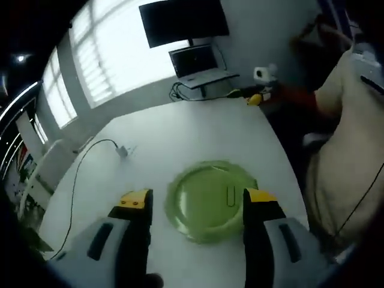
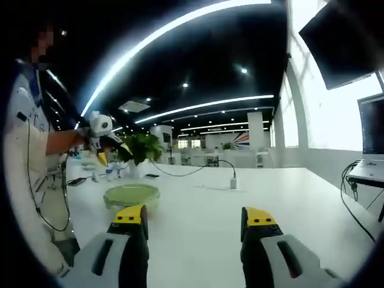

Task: Open container latches remove lid place lid upside down on tabletop take tomato from container place on tabletop

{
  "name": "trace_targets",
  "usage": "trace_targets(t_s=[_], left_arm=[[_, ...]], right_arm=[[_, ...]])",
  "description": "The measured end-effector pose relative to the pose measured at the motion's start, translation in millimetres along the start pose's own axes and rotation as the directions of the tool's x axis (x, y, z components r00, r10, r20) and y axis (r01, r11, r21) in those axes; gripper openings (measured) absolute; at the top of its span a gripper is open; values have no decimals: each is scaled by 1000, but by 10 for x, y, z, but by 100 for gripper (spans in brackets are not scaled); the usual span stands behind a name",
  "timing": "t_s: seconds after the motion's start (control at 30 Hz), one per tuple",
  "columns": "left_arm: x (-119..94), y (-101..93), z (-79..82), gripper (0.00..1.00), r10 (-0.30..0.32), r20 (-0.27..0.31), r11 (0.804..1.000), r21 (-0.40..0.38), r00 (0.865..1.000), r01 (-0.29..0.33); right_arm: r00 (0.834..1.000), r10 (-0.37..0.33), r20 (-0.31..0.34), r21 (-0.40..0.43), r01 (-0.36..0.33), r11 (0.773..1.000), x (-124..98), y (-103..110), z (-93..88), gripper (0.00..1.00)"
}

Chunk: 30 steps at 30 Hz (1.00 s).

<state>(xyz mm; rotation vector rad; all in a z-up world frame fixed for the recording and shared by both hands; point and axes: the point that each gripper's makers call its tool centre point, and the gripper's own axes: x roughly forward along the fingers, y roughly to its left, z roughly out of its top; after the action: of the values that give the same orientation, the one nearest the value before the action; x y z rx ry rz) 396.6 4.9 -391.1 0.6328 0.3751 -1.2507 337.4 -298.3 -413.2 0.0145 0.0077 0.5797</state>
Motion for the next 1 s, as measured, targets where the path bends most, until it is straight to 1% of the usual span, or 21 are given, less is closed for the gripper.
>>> trace_targets(t_s=[0.07, 0.13, 0.23, 0.3, 0.33, 0.43, 0.47, 0.53, 0.63, 0.8, 1.0], left_arm=[[77, -32, -42, 55, -20, -28, 1000, -1, 999, 20], [136, -80, -82, 55, -49, -55, 999, -2, 997, 49], [202, -113, -116, 57, -76, -79, 997, -8, 994, 76], [229, -111, -132, 57, -82, -89, 997, -13, 993, 81], [262, -101, -156, 57, -85, -104, 996, -18, 991, 84], [300, -96, -196, 57, -96, -126, 995, -30, 987, 93], [322, -103, -231, 57, -103, -144, 994, -37, 984, 99], [357, -110, -291, 58, -114, -173, 993, -39, 978, 109], [400, -121, -325, 58, -129, -193, 991, -52, 973, 122], [488, -189, -369, 59, -160, -224, 987, -49, 961, 153], [560, -165, -390, 59, -166, -242, 986, -56, 956, 157]], right_arm=[[999, 30, 20, 17, -31, 999, 10, 71, 26, 57], [998, 54, 25, 20, -54, 998, 13, 123, 30, 58], [996, 88, 7, 2, -88, 996, 24, 194, 5, 58], [996, 93, 3, -2, -93, 996, 27, 201, -2, 58], [994, 110, -11, -11, -110, 994, 31, 231, -25, 58], [989, 143, -24, -20, -144, 989, 31, 283, -49, 58], [987, 159, -25, -15, -160, 987, 32, 310, -56, 58], [986, 167, -22, -8, -167, 986, 39, 322, -60, 59], [981, 191, -26, -12, -191, 981, 47, 373, -75, 59], [976, 214, -39, -6, -215, 977, 91, 431, -114, 59], [968, 246, -57, -6, -246, 969, 129, 501, -176, 59]])
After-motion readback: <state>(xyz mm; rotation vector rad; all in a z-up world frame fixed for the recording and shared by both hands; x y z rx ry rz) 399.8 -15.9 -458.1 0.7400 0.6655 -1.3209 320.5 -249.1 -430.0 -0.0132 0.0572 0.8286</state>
